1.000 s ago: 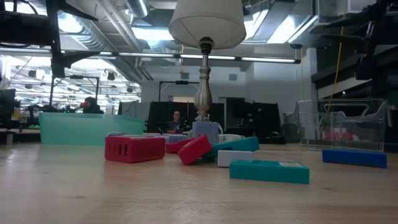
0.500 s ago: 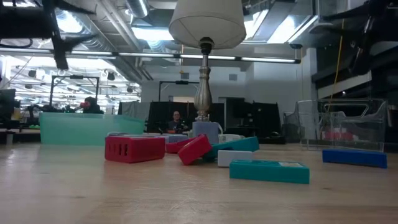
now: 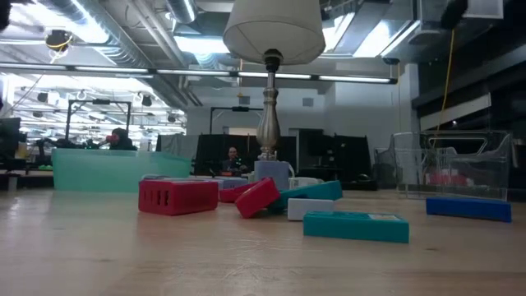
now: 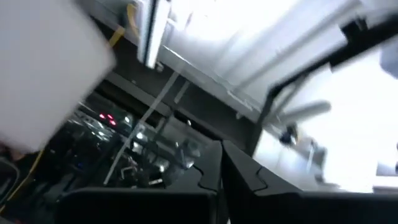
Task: Pick & Place Office items
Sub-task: Put the blue digital timer into the transparent bin
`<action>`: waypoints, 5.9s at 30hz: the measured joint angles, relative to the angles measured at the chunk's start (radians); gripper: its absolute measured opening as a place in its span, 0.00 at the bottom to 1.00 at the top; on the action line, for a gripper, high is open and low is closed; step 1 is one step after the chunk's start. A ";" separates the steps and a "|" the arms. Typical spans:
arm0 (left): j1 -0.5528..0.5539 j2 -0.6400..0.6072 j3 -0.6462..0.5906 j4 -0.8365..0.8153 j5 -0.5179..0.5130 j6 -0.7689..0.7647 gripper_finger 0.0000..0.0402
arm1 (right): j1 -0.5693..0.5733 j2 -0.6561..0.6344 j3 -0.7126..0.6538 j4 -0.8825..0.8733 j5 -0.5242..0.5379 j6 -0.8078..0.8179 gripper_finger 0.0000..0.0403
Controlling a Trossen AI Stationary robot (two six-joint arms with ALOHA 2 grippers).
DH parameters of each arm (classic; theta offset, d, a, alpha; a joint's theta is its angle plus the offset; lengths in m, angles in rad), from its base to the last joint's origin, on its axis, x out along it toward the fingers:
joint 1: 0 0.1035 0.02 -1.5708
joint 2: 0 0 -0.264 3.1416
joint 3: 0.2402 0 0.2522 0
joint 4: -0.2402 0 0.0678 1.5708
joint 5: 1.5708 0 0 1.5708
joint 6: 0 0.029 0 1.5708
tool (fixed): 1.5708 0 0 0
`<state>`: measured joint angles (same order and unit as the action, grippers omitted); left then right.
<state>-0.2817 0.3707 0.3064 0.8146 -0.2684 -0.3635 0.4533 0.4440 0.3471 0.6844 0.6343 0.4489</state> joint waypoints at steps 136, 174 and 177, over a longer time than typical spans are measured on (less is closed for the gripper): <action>-0.069 0.746 0.942 -1.701 -0.185 -0.524 0.49 | -0.041 1.288 0.822 -1.565 -0.622 0.708 0.66; -0.070 0.746 0.942 -1.713 -0.096 -0.463 0.49 | 0.064 1.382 0.666 -1.337 -0.693 1.220 0.65; -0.070 0.746 0.942 -1.713 -0.096 -0.447 0.49 | 0.064 1.394 0.668 -1.339 -0.695 1.220 0.65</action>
<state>-0.3519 1.1164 1.2480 -0.8987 -0.3641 -0.8107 0.5170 1.8378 1.0150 -0.6544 -0.0605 1.6688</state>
